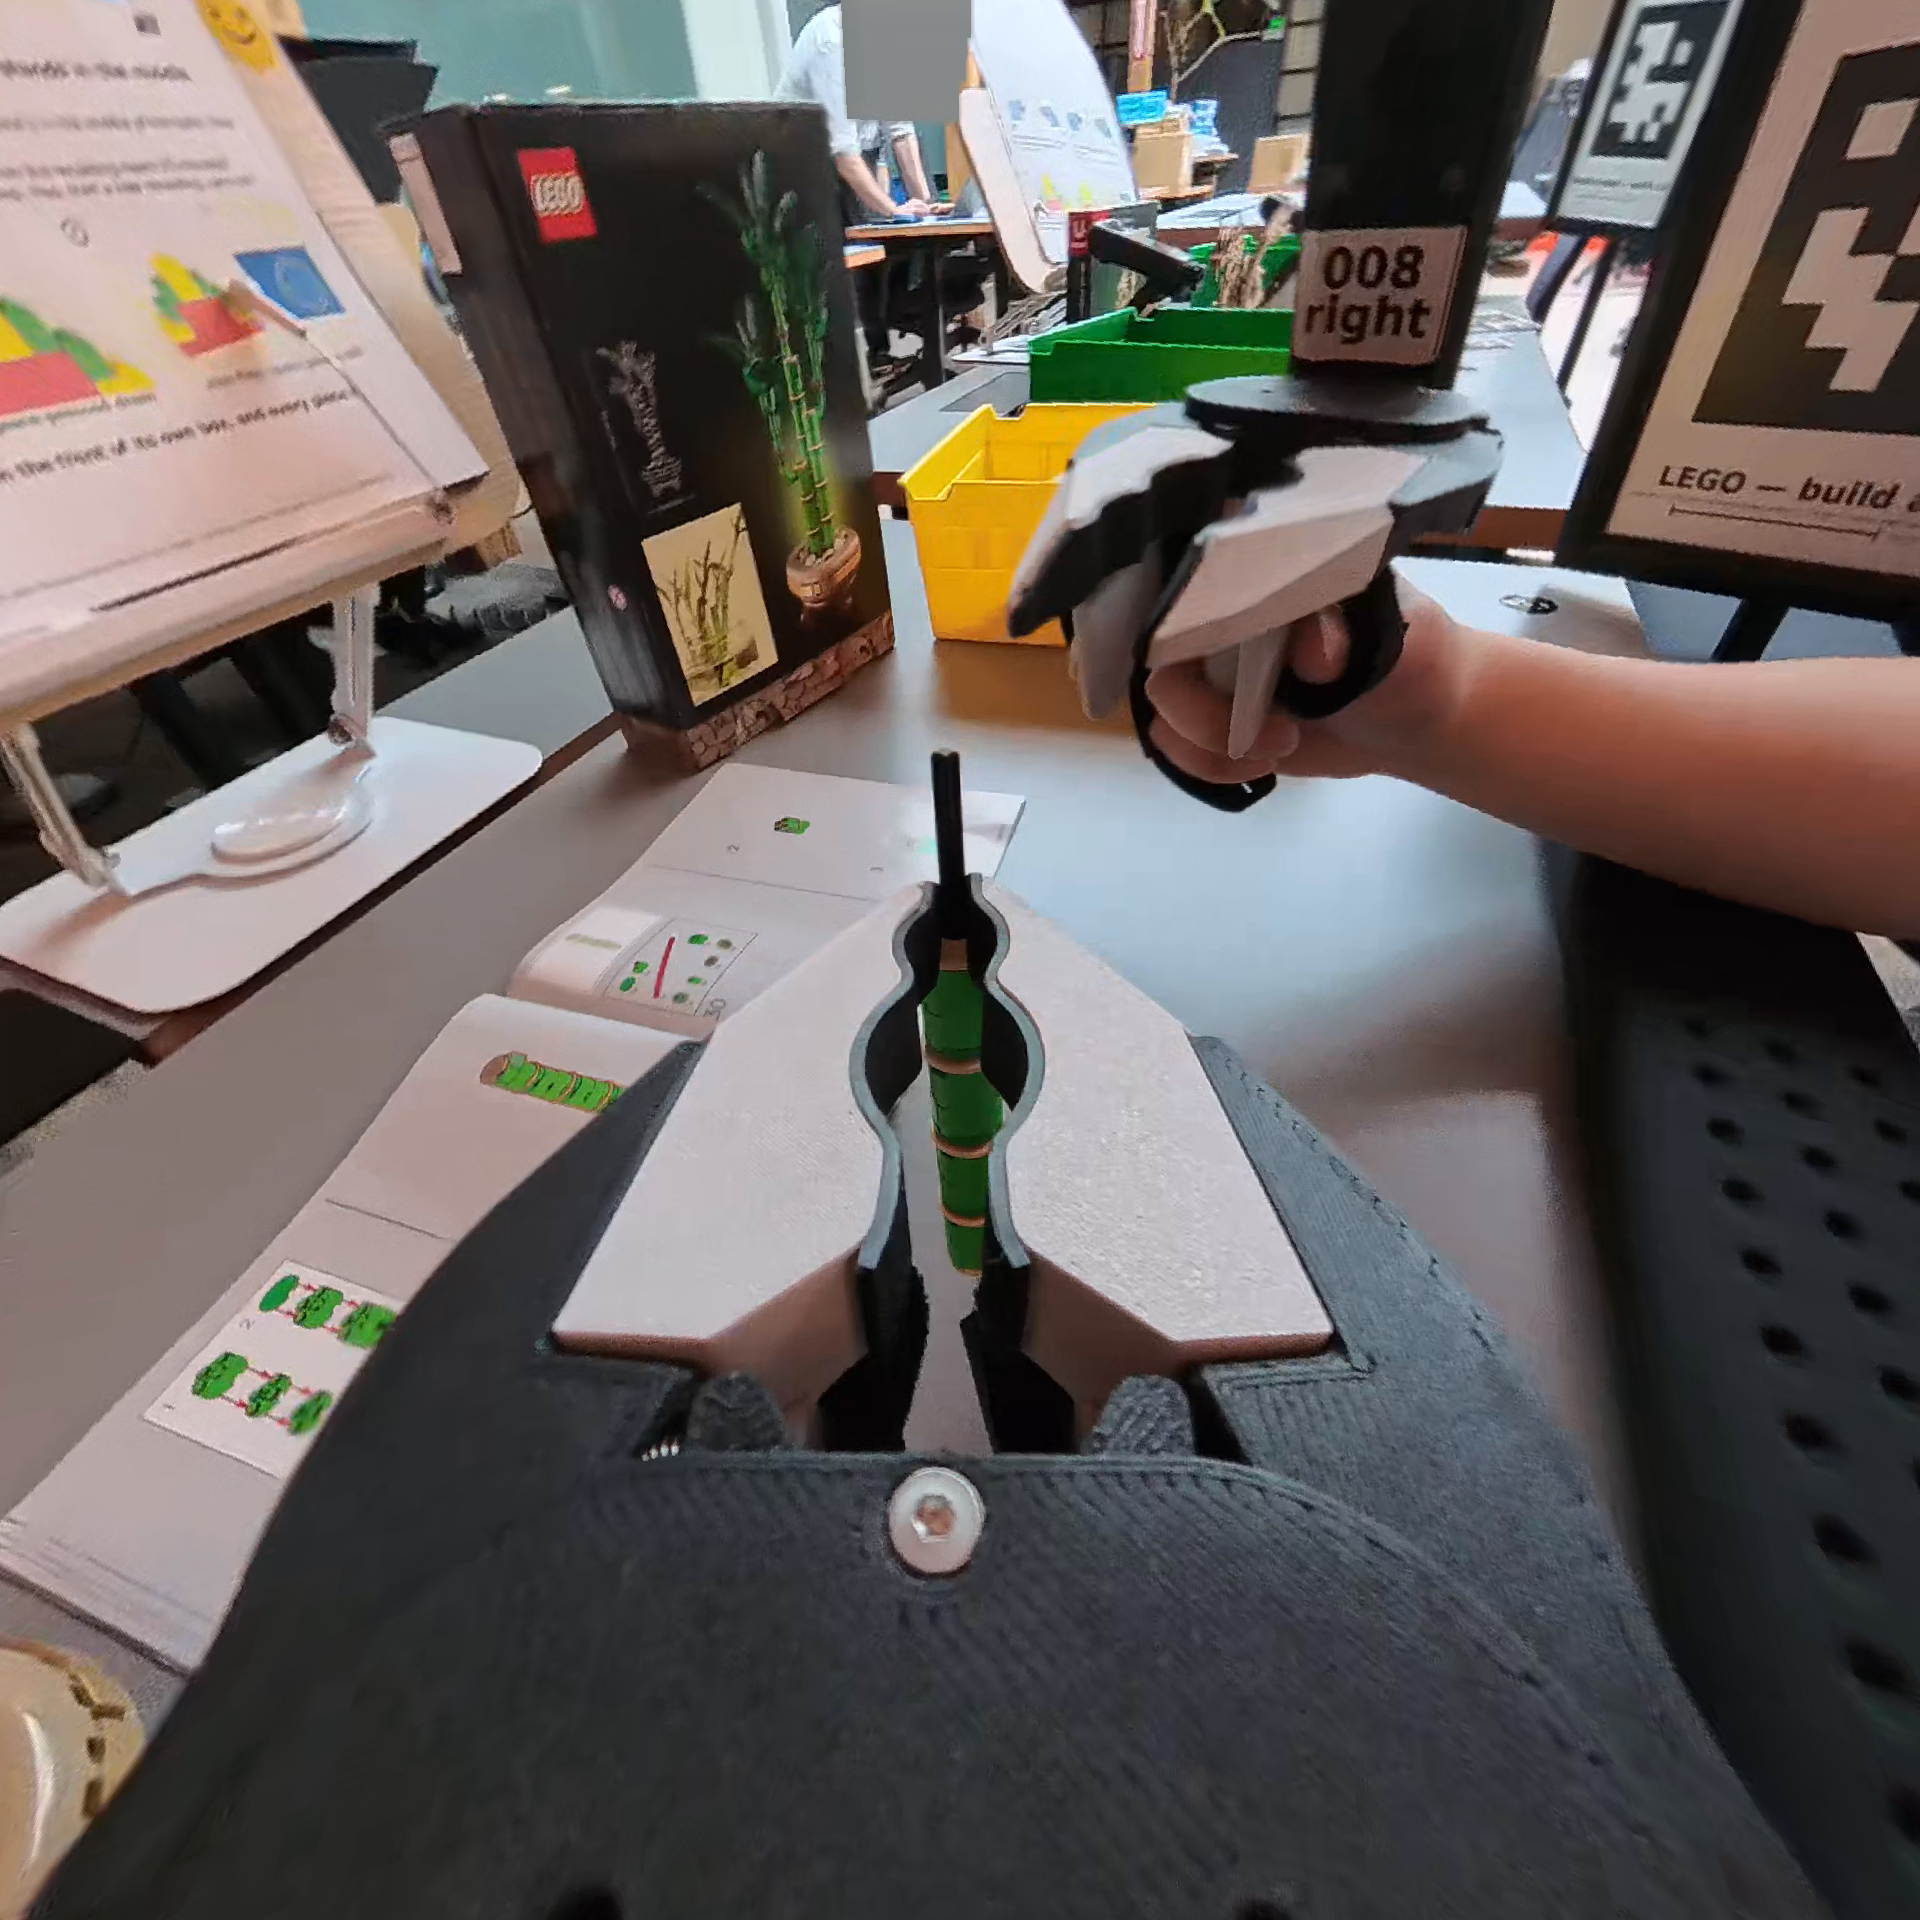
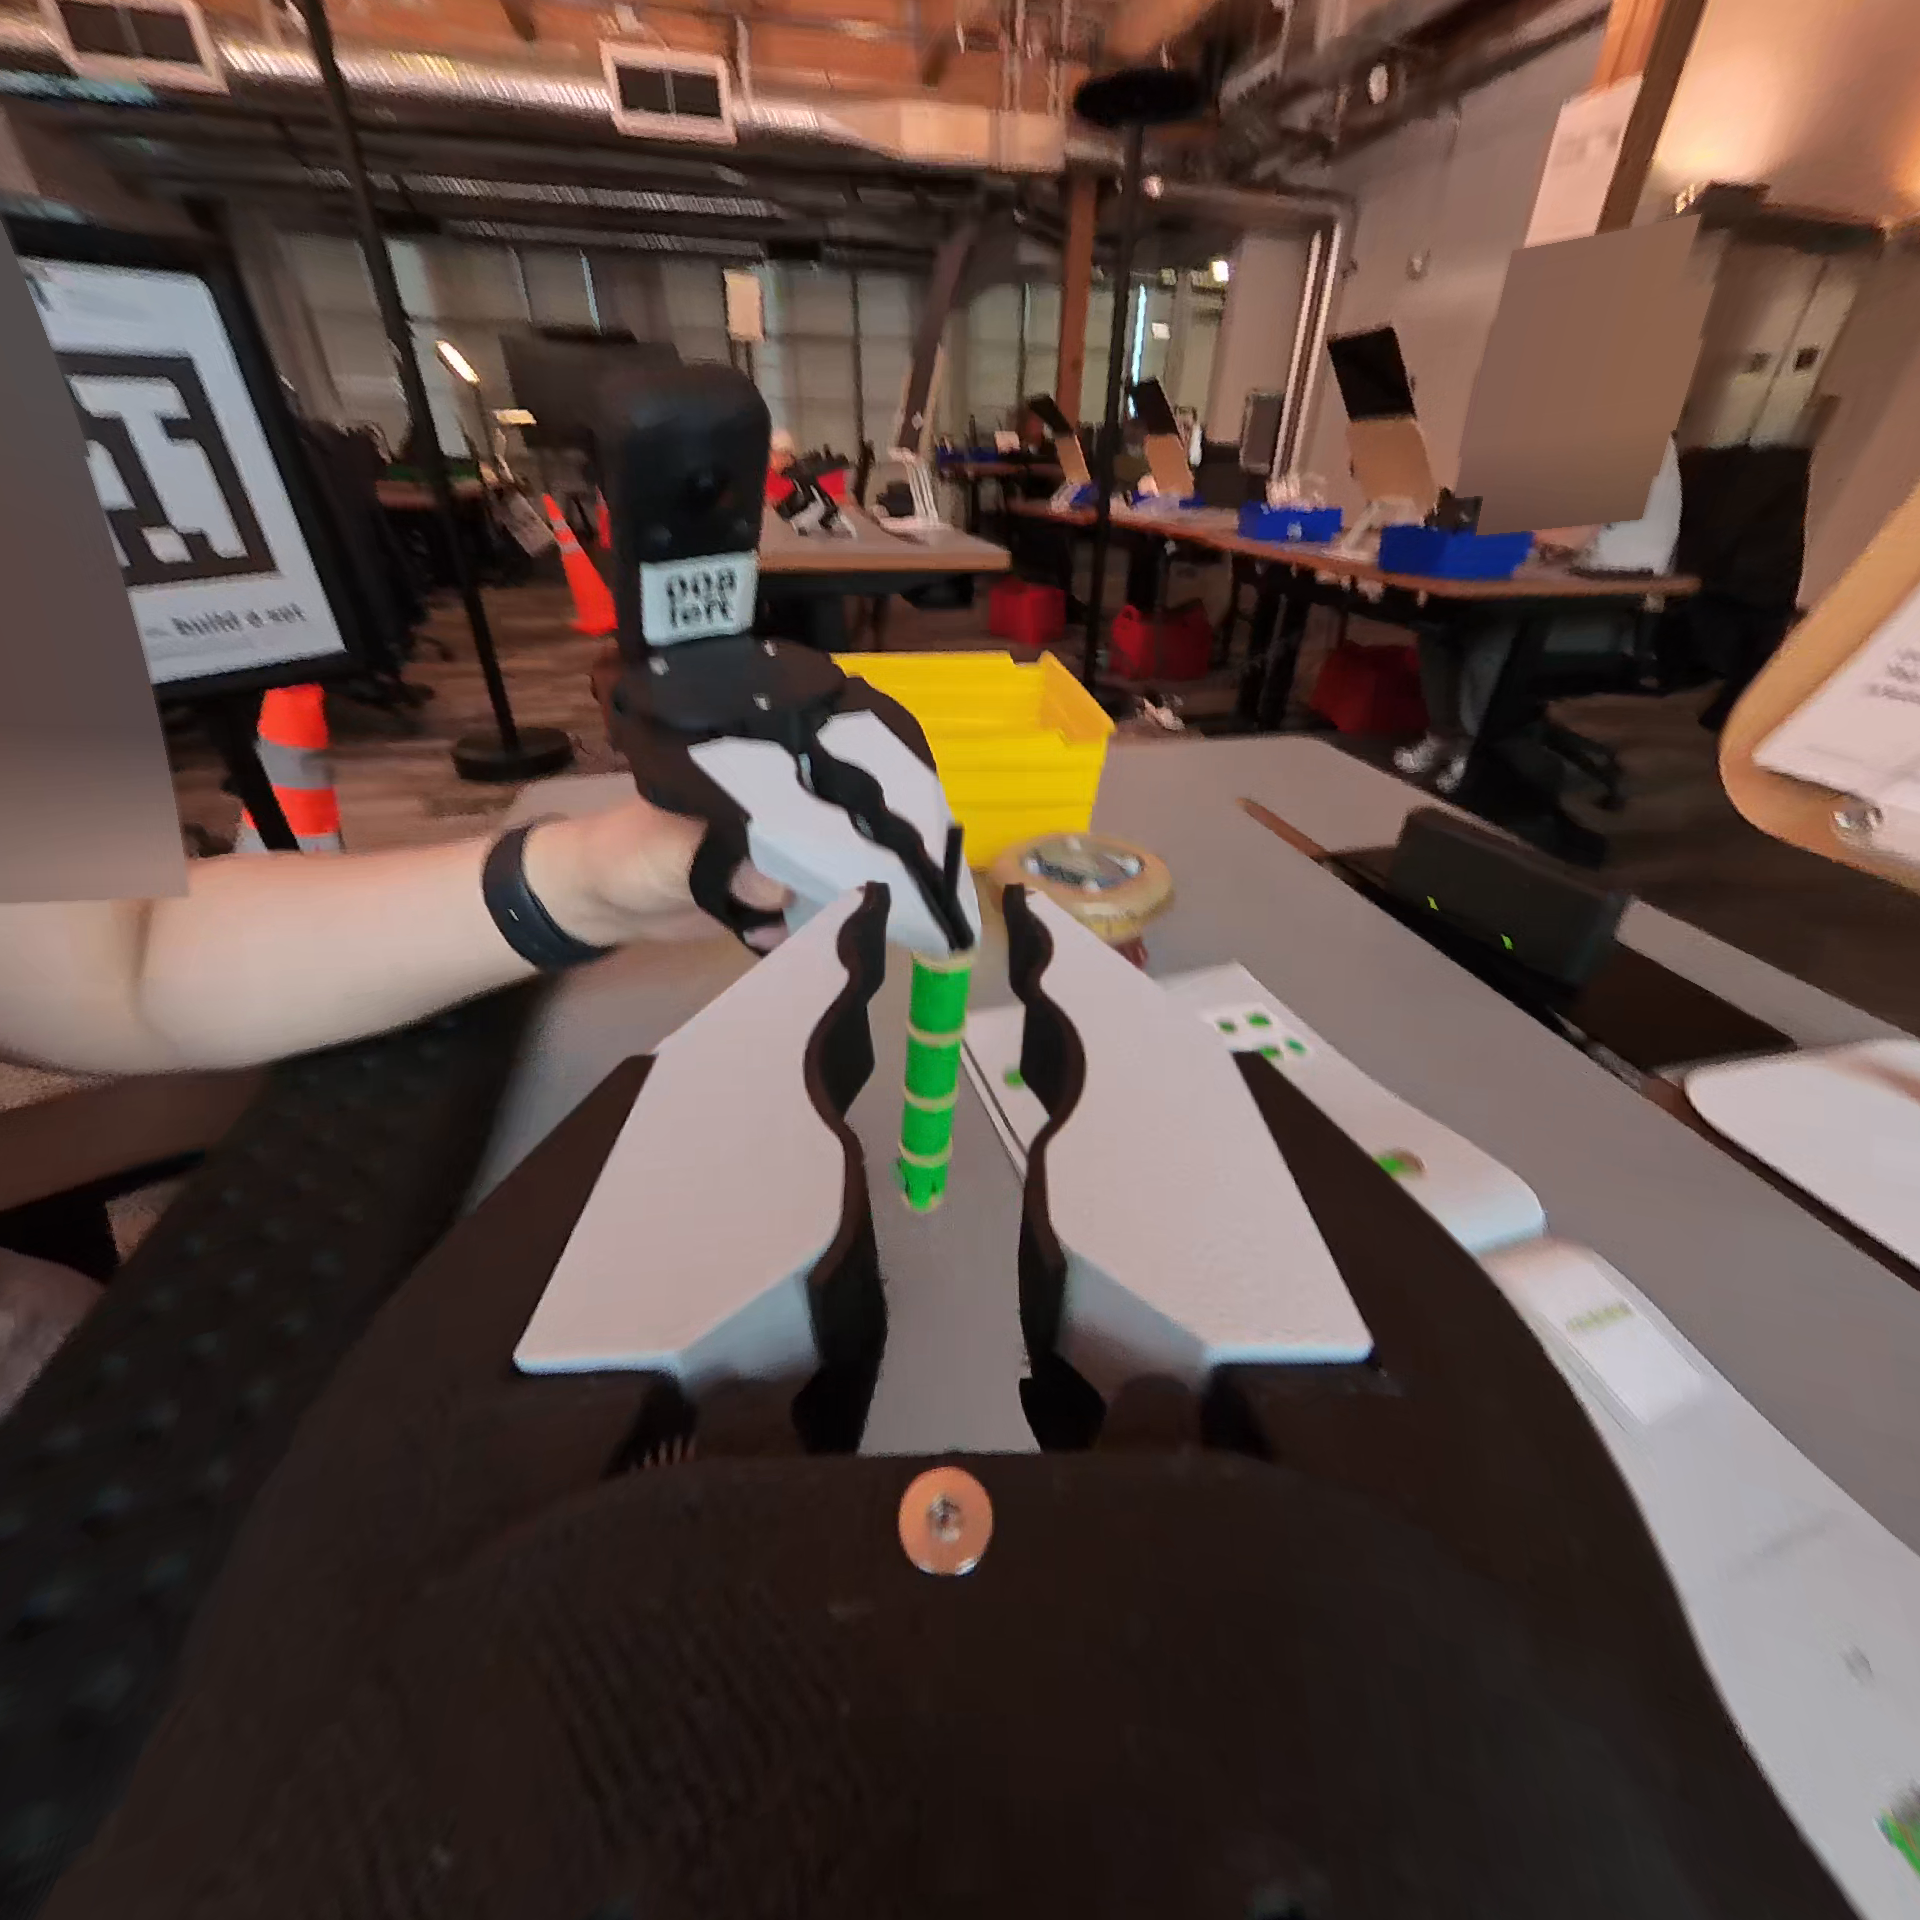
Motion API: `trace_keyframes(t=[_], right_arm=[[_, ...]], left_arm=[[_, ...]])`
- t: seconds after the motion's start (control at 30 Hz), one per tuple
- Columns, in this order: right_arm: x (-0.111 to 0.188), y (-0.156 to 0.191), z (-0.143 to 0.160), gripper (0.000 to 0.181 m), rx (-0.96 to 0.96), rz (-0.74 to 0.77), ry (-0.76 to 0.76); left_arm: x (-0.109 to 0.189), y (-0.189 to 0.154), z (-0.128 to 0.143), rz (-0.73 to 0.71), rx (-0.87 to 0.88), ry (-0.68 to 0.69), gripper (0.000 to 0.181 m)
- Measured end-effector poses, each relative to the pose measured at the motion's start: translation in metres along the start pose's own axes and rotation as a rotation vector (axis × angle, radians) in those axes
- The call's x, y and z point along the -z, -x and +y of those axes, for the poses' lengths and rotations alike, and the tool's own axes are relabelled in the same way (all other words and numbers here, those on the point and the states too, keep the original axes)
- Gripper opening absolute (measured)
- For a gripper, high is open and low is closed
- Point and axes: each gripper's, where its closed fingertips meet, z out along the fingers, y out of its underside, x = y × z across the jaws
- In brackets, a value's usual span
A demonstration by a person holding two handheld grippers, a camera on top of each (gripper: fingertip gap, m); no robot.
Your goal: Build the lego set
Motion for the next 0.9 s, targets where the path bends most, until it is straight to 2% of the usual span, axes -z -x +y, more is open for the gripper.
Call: trace_keyframes(t=[0.07, 0.2, 0.37, 0.43, 0.57, 0.7, 0.8, 0.9], right_arm=[[0.005, -0.014, 0.018, 0.022, -0.046, 0.016, 0.075], [0.004, -0.013, 0.063, 0.025, -0.198, -0.058, 0.249], [0.001, 0.024, 0.123, 0.021, -0.192, -0.195, 0.548], [-0.001, 0.040, 0.133, 0.024, -0.192, -0.249, 0.600], [-0.020, 0.045, 0.145, 0.029, -0.123, -0.219, 0.623], [-0.028, 0.062, 0.154, 0.033, -0.136, -0.247, 0.674], [-0.025, 0.064, 0.173, 0.031, -0.091, -0.232, 0.760], [-0.026, 0.063, 0.173, 0.026, -0.063, -0.228, 0.751]], left_arm=[[0.000, 0.010, 0.007, -0.027, 0.038, 0.022, 0.003], [0.003, 0.021, 0.012, -0.064, 0.055, 0.033, 0.003], [0.010, 0.025, 0.007, -0.088, 0.048, 0.021, 0.002], [0.011, 0.027, 0.008, -0.095, 0.047, 0.024, 0.002], [0.011, 0.030, 0.011, -0.104, 0.051, 0.033, 0.002], [0.013, 0.036, 0.014, -0.133, 0.051, 0.044, 0.003], [0.017, 0.038, 0.011, -0.141, 0.056, 0.028, 0.003], [0.019, 0.040, 0.009, -0.146, 0.059, 0.018, 0.003]])
